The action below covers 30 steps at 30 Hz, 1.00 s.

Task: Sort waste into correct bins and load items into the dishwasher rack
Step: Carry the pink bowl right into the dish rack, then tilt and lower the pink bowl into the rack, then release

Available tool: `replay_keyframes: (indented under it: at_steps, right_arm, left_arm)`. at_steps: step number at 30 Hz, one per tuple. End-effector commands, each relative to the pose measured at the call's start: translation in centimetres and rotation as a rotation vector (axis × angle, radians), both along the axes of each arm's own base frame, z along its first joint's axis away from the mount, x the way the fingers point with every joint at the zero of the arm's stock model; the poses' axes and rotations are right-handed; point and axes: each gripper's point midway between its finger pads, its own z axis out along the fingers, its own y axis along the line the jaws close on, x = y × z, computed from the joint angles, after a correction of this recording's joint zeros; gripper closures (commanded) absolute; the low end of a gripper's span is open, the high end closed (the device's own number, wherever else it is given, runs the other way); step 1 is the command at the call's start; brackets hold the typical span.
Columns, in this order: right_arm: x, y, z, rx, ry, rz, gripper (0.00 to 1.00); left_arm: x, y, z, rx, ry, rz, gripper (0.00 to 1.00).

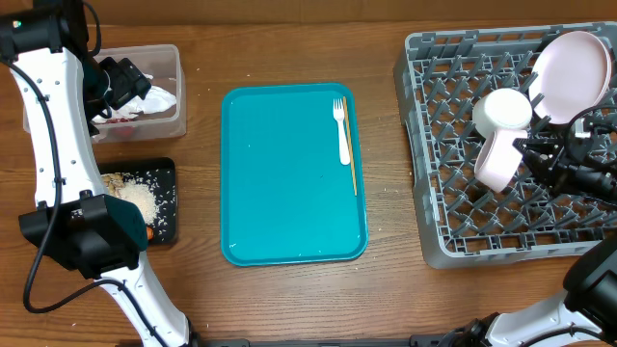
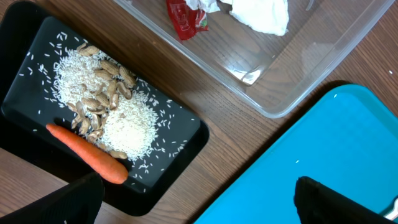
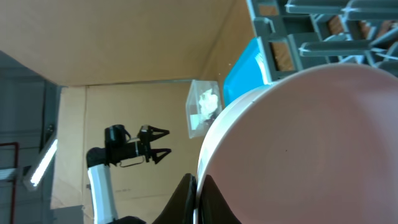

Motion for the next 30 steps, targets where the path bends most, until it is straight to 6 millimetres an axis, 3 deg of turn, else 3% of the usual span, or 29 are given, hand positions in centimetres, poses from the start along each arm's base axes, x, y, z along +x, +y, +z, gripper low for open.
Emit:
replay_keyframes:
  at_steps: [1, 9, 14, 19, 24, 28, 30]
  right_arm:
    - [0.5, 1.2, 2.0, 0.019, -0.089, 0.002, 0.96]
    - [1.4, 4.5, 0.6, 0.011, -0.116, 0.101, 0.96]
    - [2.0, 3.1, -0.2, 0.010, -0.053, 0.066, 0.96]
    - [1.2, 0.6, -1.4, -0.028, 0.020, 0.007, 0.96]
    - [0.5, -0.5, -2.9, -0.083, 0.095, -0.006, 0.96]
    - [0.5, -0.5, -2.8, -0.072, 0.105, -0.012, 0.96]
    - [0.8, -0.4, -1.8, -0.020, 0.075, -0.027, 0.96]
  left_arm:
    - [0.1, 0.3, 0.0, 0.013, -0.001, -0.015, 0.00]
    - [0.1, 0.3, 0.0, 0.014, -0.004, -0.012, 0.00]
    - [0.0, 0.3, -0.1, 0.013, 0.003, -0.013, 0.00]
    - [0.0, 0.3, 0.0, 0.013, 0.000, -0.013, 0.00]
    - [0.3, 0.3, 0.0, 0.016, -0.012, -0.012, 0.00]
    - [0.3, 0.3, 0.0, 0.016, -0.012, -0.012, 0.00]
    - [0.3, 0.3, 0.0, 0.016, -0.011, -0.012, 0.00]
